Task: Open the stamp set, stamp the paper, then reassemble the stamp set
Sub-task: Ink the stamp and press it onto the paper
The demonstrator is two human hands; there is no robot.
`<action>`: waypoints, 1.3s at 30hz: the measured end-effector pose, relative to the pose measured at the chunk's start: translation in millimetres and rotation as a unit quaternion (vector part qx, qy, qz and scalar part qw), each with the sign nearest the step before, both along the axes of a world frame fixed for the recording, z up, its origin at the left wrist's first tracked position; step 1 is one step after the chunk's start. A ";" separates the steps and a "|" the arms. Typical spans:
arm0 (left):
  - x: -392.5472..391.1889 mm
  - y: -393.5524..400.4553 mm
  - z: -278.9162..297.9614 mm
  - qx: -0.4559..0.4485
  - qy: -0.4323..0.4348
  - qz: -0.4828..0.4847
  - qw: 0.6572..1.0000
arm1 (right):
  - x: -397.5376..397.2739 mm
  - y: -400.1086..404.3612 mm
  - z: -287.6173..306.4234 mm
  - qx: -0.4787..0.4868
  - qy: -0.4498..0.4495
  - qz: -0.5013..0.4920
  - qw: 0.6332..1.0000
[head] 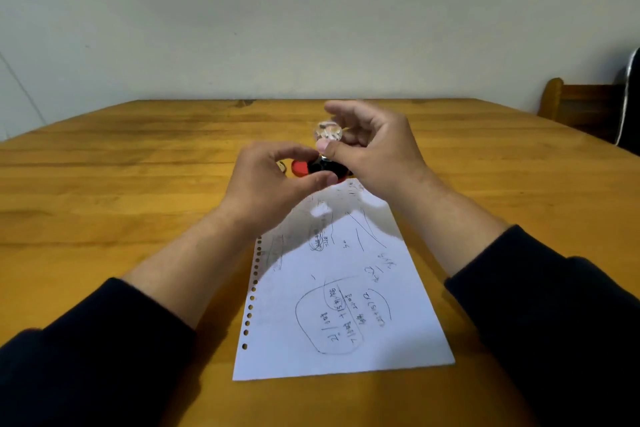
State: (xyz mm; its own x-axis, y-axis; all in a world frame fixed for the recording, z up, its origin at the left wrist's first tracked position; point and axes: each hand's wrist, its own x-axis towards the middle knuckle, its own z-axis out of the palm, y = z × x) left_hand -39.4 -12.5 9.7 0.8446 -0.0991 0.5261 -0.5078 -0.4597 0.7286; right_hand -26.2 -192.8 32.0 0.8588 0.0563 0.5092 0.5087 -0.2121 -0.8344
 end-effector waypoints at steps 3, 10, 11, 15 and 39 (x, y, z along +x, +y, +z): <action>-34.4 -6.2 -3.6 0.026 -0.003 -0.026 0.999 | -31.4 -14.6 -7.0 -0.020 0.009 0.024 0.999; -99.4 -20.1 -15.2 0.032 0.024 -0.082 0.996 | -100.1 -42.0 -28.0 -0.034 -0.007 0.043 0.998; -106.2 -21.8 -16.7 0.039 0.023 -0.089 0.995 | -107.5 -46.3 -29.9 -0.039 -0.014 0.052 0.998; -122.7 -25.8 -21.3 0.086 0.040 -0.118 0.988 | -131.7 -61.3 -38.5 -0.059 0.002 0.082 0.995; -128.0 -30.3 -27.5 0.131 0.086 -0.182 0.971 | -144.3 -73.8 -46.7 -0.079 0.027 0.126 0.988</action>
